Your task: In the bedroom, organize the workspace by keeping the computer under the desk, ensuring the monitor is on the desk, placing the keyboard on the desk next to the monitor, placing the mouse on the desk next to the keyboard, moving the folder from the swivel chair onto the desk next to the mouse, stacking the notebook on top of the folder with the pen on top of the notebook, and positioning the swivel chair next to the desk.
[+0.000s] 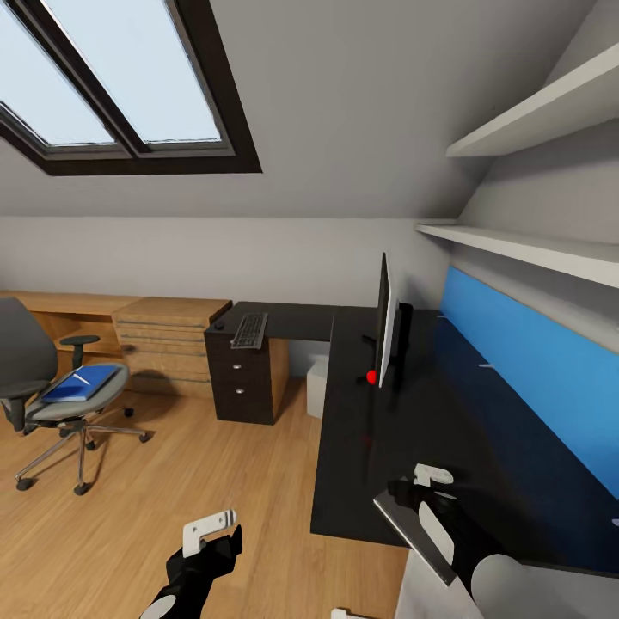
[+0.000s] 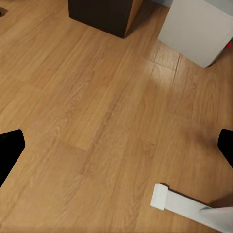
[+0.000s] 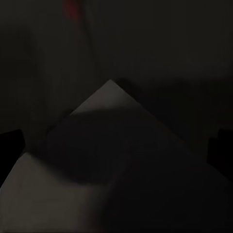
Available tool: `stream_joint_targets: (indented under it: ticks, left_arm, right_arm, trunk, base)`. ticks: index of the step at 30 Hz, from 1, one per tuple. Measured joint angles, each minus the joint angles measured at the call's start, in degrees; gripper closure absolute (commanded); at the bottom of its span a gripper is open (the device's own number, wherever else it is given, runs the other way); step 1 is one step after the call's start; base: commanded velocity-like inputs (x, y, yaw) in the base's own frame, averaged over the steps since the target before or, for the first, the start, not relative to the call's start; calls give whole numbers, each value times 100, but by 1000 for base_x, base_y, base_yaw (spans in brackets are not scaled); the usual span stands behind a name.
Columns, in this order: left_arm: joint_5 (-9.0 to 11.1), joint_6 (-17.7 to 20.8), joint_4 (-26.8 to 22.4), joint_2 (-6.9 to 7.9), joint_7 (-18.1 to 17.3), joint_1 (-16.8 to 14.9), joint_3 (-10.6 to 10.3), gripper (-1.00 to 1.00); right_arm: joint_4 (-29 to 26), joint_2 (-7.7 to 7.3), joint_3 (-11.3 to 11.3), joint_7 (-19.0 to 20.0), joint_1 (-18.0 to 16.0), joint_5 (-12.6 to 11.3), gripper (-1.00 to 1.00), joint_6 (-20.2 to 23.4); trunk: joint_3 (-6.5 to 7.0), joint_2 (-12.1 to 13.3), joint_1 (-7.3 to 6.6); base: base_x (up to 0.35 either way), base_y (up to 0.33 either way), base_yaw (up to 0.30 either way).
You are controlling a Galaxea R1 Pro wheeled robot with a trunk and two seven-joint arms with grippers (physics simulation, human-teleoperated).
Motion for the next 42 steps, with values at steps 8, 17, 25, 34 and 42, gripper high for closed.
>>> stream_joint_targets:
  ticks: [8,17,25,34,42]
  left_arm:
    - [0,0,-1,0,0,0,0,-100]
    - [0,0,0,0,0,-1,0,-100]
    - [0,0,0,0,6,0,0,-100]
    - [-3,-1,0,0,8,-1,0,-100]
    - [-7,-5,0,0,9,-1,0,-100]
  right_arm:
    - [69,0,-15,-6,4,-72,-100,23]
    - [60,-1,-15,3,4,-72,-100,17]
    - [4,-1,-15,4,4,-71,-100,14]
    - [-126,-12,-23,5,4,-76,-100,31]
    - [-1988,-16,-31,-48,342,-69,-100,771]
  trunk:
    - [142,320,-175]
    - [304,681,-372]
    - [448,1002,-548]
    - [609,1364,-746]
    - [753,1685,-922]
  base:
    - [0,0,0]
    - [0,0,0]
    - [0,0,0]
    - [0,0,0]
    - [0,0,0]
